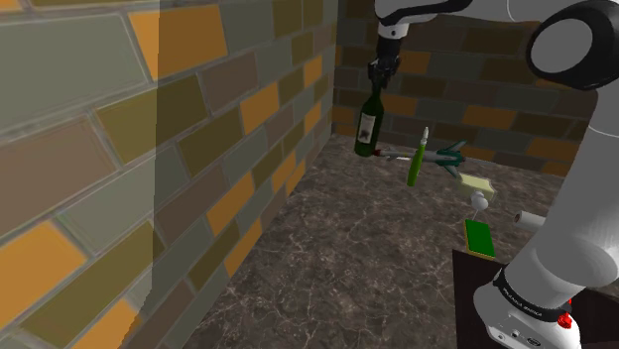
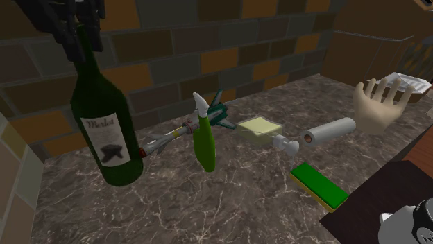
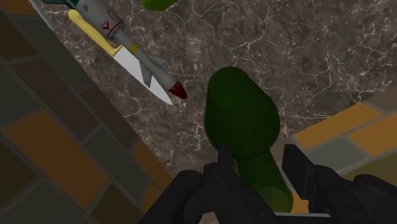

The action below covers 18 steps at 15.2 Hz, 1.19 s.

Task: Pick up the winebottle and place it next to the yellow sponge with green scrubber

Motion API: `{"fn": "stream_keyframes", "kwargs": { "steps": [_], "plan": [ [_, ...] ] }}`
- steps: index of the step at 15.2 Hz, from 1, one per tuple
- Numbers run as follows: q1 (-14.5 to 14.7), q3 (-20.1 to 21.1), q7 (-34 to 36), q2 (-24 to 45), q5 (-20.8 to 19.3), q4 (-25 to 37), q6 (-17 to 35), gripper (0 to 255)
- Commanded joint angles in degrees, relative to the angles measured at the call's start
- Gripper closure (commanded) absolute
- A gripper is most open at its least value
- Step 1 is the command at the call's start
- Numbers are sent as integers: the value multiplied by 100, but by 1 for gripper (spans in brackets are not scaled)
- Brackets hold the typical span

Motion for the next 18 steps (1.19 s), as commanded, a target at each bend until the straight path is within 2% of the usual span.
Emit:
{"fn": "stream_keyframes", "kwargs": {
  "steps": [1,9,18],
  "plan": [
    [12,-31,-26,-461,-98,-416,-31,255],
    [-74,-128,-185,-1999,-459,-1535,-401,255],
    [-292,-214,-461,-3463,-822,-2134,-1211,255]
  ]
}}
